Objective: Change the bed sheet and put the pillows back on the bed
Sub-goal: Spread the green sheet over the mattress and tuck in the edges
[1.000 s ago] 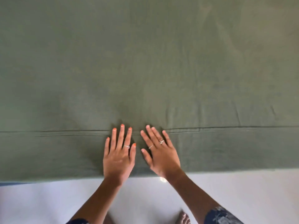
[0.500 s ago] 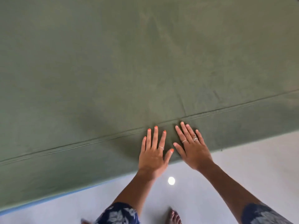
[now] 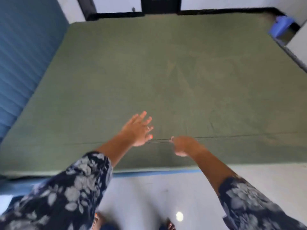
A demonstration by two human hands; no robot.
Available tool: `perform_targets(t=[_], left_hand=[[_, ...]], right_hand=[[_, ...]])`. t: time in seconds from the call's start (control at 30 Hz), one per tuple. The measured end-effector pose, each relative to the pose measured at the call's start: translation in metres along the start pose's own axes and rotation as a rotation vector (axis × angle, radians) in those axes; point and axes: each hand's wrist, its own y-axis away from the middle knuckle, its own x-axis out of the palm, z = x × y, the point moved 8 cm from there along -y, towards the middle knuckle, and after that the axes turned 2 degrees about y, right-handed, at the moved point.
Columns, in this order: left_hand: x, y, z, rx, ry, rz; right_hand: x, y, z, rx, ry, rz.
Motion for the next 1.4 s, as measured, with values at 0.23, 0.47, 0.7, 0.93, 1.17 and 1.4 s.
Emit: perform_targets(t=[0.23,0.47,0.7,0.93,1.17,1.4], left_hand=[[-0.065,0.149,0.121,-0.435,0.109,-0.086],[0.016,0.381,0.201,-0.932,0.354,-0.033],[0.151,0.616,0.173,-1.393,0.670,0.031],[0.228,0.768,0.111,-1.702,0.902,-0.008],[0.262,0.857,0.038,-2.307,1.153,-0.120],[0.298,0.851,0.018,-2.601,1.496,-0.238]], right_hand=[[-0.160,0.046,0.178,-0.425,0.077,-0.303],[-0.193,0.132,0.387,-0.904,0.344,-0.374],[-0.105,0.194,0.581,-1.164,0.706,-0.265],[-0.006,0.298,0.726,-1.573,0.885,-0.287],[0.077,0.373,0.802,-1.729,0.984,-0.090],[0.116,0.374,0.867,-1.538,1.119,0.091]])
